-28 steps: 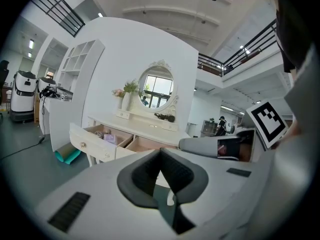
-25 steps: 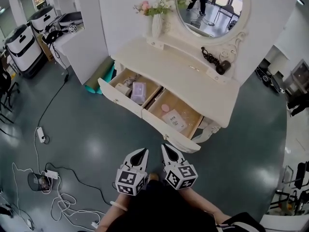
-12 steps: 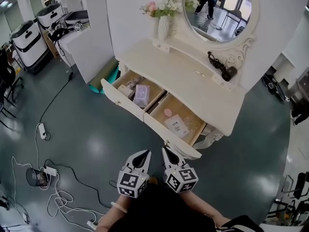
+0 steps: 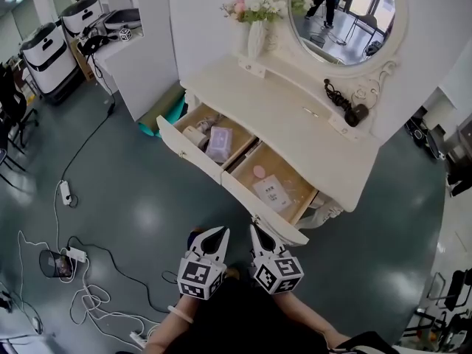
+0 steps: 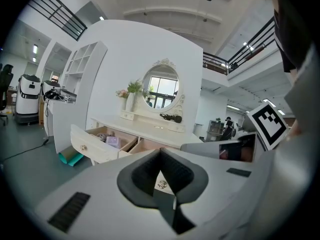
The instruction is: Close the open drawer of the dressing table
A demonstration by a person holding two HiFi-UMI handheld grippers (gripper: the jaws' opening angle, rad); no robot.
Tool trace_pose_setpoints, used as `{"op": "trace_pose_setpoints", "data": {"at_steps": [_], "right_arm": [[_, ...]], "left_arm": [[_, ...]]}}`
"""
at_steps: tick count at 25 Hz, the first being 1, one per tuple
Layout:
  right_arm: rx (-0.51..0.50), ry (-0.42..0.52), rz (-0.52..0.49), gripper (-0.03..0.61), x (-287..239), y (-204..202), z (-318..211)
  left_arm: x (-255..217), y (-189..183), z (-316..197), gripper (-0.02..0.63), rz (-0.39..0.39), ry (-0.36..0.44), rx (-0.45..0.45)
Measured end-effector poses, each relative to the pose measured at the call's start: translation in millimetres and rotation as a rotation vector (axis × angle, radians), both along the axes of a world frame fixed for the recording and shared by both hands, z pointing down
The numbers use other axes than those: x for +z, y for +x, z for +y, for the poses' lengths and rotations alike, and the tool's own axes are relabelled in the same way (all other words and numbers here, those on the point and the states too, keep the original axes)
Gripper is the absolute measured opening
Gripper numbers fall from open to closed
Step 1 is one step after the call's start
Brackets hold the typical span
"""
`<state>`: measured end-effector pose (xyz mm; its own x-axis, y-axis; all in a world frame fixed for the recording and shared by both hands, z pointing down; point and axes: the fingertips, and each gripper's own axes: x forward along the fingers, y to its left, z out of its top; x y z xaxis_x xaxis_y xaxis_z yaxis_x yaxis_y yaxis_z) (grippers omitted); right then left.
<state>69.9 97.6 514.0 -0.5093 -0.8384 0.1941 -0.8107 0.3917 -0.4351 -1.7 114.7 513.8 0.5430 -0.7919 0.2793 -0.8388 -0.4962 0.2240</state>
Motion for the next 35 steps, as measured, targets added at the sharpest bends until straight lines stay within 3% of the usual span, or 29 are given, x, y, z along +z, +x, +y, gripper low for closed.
{"op": "trace_pose_setpoints", "data": {"at_steps": [12,24,35], "right_arm": [[0.036,-0.021,0.016,0.011,-1.1,-23.0,-70.9],[0.203,-0.026,0.018,0.011,-18.0,-45.3,-148.8],[0.419,-0.092,0.010,0.011,-4.1,-40.7,-160.5]], "left_arm": [[-2.1,-21.4,-77.8,0.015,0.009,-0.021,0.049],[-22.4,-41.2,-168.9,0.015,0.007,-0.016,0.235],[-13.1,-44.2,-202.7,0.017,0.010,-0.063,0.416]]}}
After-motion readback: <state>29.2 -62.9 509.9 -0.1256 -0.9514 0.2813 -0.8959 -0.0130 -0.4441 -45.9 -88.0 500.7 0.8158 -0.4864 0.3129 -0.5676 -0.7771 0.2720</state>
